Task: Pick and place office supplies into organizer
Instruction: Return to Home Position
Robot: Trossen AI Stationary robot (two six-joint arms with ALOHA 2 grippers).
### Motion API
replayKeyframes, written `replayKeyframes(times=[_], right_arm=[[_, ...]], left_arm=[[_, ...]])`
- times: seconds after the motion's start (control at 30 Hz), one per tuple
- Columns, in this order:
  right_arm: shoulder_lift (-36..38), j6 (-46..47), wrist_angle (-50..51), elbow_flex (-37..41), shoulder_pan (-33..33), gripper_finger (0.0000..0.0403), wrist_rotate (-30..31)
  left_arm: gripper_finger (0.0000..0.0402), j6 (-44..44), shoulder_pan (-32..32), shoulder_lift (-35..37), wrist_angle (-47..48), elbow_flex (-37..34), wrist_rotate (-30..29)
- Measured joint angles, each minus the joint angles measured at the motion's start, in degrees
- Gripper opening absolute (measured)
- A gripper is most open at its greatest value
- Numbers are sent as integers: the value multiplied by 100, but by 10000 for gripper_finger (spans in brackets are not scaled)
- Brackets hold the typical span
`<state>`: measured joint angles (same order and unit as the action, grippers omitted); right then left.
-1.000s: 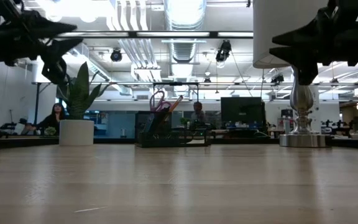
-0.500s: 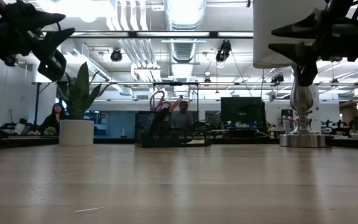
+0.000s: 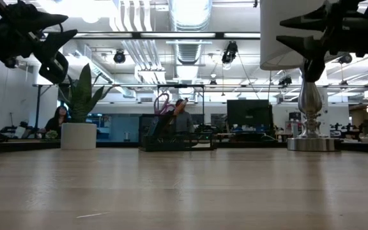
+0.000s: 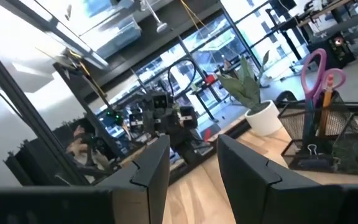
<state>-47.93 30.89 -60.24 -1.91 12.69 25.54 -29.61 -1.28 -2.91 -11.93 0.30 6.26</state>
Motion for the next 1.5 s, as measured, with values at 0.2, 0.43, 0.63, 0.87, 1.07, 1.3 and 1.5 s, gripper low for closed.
replayKeyframes(times=[0.2, 0.43, 0.63, 0.87, 1.07, 1.3, 1.5], right_arm=[[1086, -143, 945, 0, 17, 128, -3], [3265, -2003, 4707, 40, -528, 128, -1010], [4315, -1877, 5478, 39, -973, 128, -2394], [4792, -2747, 5488, 37, -985, 128, -2474], [4682, -3356, 5408, 37, -986, 128, -2557], [4611, -3216, 5406, 35, -986, 128, -2553], [4590, -3211, 5409, 36, -986, 128, -2552]], left_arm=[[106, 0, 0, 3, -7, 0, -7], [106, 0, 0, 8, 12, -2, -17], [106, 0, 0, -7, -9, -2, -15], [106, 0, 0, 1, -1, -2, 3], [106, 0, 0, -1, -14, -2, 2], [106, 0, 0, 2, -2, -2, 0], [106, 0, 0, -5, 1, -2, -1]])
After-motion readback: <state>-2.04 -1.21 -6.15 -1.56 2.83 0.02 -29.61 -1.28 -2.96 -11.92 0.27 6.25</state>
